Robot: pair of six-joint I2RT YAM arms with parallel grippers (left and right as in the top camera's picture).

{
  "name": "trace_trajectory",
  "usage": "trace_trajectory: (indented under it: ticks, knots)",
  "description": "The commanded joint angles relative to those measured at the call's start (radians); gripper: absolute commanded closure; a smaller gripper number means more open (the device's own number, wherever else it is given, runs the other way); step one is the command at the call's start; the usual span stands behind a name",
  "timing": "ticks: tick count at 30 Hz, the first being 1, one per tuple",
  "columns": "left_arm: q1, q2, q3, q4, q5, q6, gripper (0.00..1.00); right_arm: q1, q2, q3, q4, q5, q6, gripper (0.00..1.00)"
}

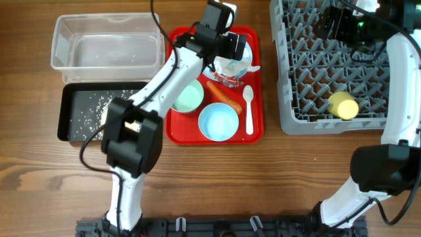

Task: Sort waste into correct bins and load items into the dishwasher rack
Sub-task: 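Grasp the tissue from the white plate and drop it in the clear bin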

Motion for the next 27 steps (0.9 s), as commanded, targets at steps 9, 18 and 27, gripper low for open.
trace_trajectory:
  ticks: [9,18,27]
  knots:
    - [-0.024,0.196,0.013,-0.011,0.034,0.057,0.05,0.005,-0.023,0.015,-0.01,-0.018,-0.055,0.01]
    - [-0.025,0.2,0.013,-0.037,0.034,0.044,0.96,0.005,-0.023,0.015,-0.021,-0.018,-0.076,0.0]
    - [0.068,-0.057,0.013,-0.103,0.034,-0.13,0.96,0.005,-0.023,0.015,-0.021,-0.018,-0.08,0.0]
